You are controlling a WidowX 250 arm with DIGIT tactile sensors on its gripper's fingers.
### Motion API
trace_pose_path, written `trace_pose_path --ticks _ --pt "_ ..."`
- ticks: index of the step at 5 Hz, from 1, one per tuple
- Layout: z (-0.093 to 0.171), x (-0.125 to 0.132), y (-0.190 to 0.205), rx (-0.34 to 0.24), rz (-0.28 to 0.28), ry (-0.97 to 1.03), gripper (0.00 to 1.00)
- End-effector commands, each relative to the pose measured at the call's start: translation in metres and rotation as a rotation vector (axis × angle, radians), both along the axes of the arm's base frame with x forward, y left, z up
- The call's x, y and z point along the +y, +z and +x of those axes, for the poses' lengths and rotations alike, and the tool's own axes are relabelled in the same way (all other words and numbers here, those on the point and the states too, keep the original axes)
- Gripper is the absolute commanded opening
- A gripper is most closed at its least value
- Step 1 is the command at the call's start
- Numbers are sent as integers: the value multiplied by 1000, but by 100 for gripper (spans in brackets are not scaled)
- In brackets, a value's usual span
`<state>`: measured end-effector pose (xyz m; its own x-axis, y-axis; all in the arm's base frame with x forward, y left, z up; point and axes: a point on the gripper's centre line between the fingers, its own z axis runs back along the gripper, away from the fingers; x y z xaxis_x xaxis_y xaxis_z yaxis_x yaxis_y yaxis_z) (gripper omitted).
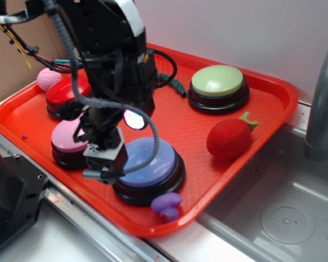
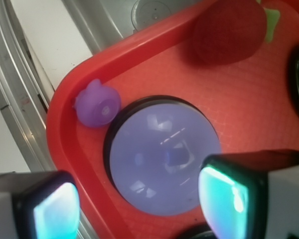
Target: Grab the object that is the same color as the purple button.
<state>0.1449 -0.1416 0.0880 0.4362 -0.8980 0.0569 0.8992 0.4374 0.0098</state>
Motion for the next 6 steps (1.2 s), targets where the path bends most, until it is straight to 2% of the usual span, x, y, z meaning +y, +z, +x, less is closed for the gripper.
trace_pose_path --ticks 1,2,3,4,5,6 --pt "-13 7 -10 -52 -87 -167 100" --pt "-27 -2 -16 -33 -94 -303 100" --pt "-25 -11 -26 -37 -95 -422 100" --pt "-12 -27 -40 -26 -123 -504 100" --pt "-6 -38 -54 -38 -99 -528 100" --pt "-3 -47 -63 -57 -121 -559 100"
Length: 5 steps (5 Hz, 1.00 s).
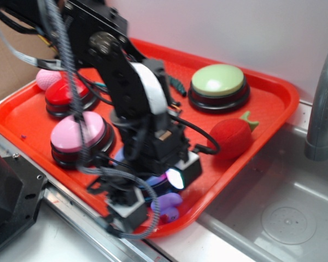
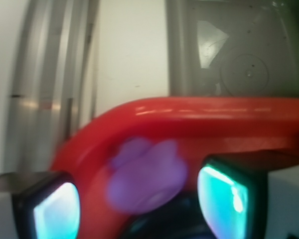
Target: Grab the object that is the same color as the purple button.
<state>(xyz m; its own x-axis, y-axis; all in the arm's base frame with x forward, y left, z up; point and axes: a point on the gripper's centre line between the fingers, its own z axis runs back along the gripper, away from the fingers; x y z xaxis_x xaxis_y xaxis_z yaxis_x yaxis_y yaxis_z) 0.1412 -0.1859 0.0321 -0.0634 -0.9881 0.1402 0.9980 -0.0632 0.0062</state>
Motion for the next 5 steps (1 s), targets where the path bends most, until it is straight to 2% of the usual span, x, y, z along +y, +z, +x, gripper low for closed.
trace_pose_path --ticks 1,3,4,5 --pt "1 -7 -8 -37 -32 -63 0" --pt "-7 6 10 -26 -2 -51 0" --pt "-14 22 30 -71 -6 -2 0" --pt "-15 28 44 -118 -23 31 0"
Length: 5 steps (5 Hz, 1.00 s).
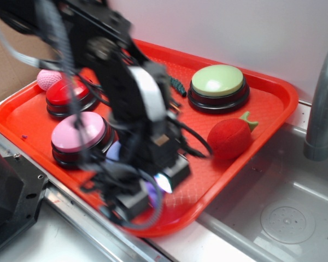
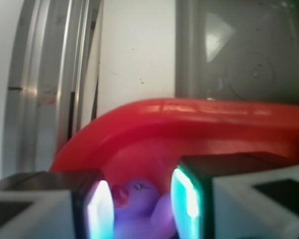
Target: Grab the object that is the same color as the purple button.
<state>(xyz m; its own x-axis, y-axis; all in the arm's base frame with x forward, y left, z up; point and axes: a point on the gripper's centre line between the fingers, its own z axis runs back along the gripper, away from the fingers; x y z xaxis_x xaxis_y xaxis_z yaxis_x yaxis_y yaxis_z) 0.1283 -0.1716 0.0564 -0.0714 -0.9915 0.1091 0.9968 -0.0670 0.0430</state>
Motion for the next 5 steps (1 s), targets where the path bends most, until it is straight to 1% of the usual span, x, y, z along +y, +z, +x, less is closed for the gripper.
trace_pose_path --ticks 1,2,3,4,5 --pt "2 14 15 -49 -59 38 100" --pt "6 13 3 -19 -72 45 100" --pt "10 7 -10 24 -73 32 100" --pt "8 8 -13 18 -83 38 100" --pt "9 2 -18 37 -95 11 100"
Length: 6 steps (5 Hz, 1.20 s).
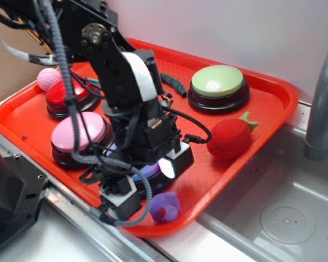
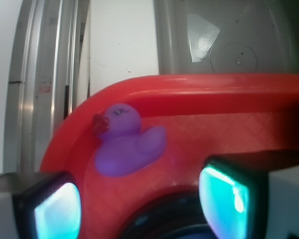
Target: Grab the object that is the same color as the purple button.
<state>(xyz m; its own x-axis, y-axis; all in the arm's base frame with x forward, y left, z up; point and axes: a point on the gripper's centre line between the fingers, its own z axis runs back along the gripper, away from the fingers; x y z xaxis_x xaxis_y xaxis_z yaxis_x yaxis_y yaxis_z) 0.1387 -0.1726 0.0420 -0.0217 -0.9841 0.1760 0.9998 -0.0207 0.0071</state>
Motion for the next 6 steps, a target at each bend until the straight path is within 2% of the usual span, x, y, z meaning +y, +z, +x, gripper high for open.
trace_pose_path --ticks 1,2,3,4,5,6 --pt "-2 0 -14 12 -57 -56 100" --pt "-2 -3 -21 -4 -122 -141 100" --pt "0 -7 -22 -7 -110 -156 66" --pt "0 -10 -21 -3 -94 -163 0" --pt "1 -7 -18 0 -68 -152 0" --pt "4 15 8 -44 30 27 0"
